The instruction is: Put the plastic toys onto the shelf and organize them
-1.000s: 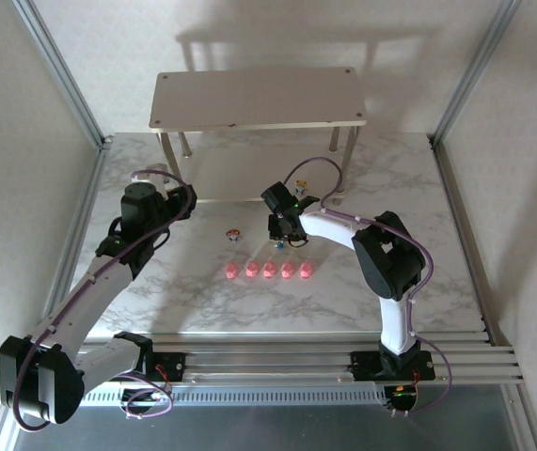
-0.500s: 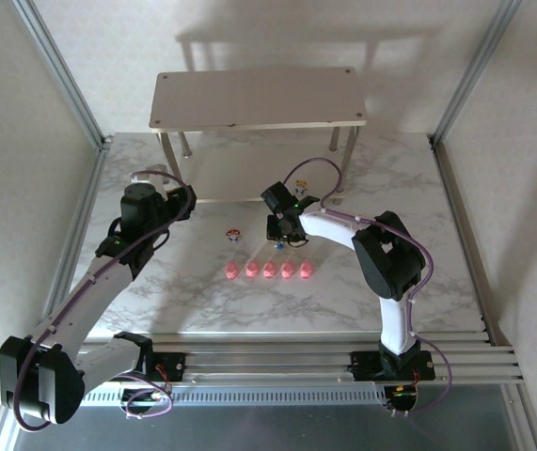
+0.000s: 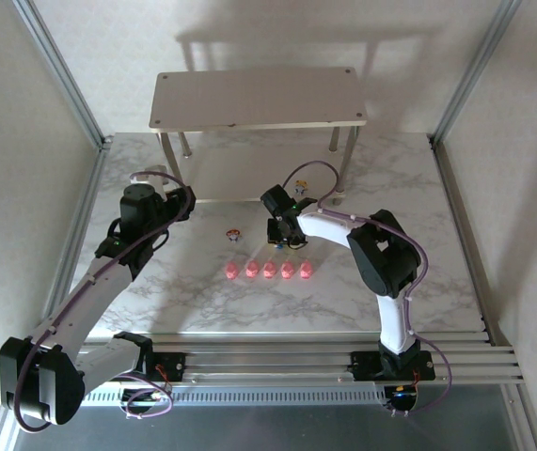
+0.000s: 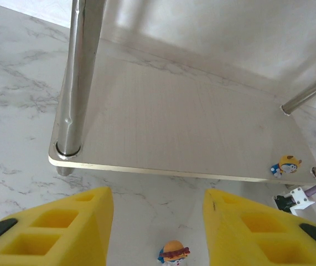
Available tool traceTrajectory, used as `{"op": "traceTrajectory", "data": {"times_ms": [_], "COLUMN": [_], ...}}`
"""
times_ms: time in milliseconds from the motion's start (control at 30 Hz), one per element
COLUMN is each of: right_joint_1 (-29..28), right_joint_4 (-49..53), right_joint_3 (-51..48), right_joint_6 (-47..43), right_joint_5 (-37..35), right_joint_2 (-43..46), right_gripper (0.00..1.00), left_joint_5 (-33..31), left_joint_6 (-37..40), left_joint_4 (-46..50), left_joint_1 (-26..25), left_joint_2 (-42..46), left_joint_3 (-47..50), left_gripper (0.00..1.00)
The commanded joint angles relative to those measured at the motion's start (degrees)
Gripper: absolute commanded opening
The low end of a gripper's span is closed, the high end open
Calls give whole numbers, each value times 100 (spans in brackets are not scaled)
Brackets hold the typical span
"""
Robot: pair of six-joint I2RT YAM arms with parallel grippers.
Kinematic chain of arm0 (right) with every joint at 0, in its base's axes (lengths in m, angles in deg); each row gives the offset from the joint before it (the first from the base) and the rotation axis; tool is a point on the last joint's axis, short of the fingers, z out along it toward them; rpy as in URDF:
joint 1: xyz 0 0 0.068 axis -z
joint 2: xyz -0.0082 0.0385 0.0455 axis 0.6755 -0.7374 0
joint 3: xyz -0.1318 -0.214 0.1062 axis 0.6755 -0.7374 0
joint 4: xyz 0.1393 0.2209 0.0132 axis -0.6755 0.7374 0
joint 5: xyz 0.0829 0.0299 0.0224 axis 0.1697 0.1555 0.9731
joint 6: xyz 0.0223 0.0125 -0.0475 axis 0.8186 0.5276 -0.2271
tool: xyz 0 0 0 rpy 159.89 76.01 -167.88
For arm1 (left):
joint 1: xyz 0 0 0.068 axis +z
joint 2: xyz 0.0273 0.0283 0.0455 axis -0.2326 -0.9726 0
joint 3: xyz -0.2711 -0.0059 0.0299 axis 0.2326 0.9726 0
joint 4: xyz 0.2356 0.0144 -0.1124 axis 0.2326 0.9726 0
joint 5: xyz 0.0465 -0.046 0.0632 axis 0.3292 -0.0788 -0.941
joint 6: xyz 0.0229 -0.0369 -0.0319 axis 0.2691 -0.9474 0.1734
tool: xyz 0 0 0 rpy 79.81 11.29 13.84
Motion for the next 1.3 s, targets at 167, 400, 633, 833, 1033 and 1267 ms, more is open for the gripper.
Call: {"op": "traceTrajectory", "data": {"times_ms": [167, 400, 633, 833, 1033, 1267], "right_joint_1": [43, 43, -33, -58, -62, 26], "right_joint_4": [66, -215, -1844, -3300, -4399, -5768], "right_joint_3": [110, 29, -924, -1615, -1610, -1204], "right_joint_6": [-138, -429, -1451, -2916, -4390, -5410], "right_joint_5": [-27, 35, 131, 204, 535, 589], "right_joint_2": [3, 26, 816, 1697, 1714, 654], "right_gripper": [37, 18, 12, 11, 7, 4], "left_joint_5": [123, 96, 77, 70, 42, 152], "left_joint_6": [101, 110, 96, 85, 74, 1], "left_joint_4": [-89, -81, -119, -185, -367, -889], "left_joint_1": [73, 82, 82, 80, 74, 80], "left_joint_2": [65, 43, -20, -106, -155, -259], "left_joint_3": [37, 41, 51, 33, 70, 336], "left_gripper": [46, 46, 46, 45, 45, 45]}}
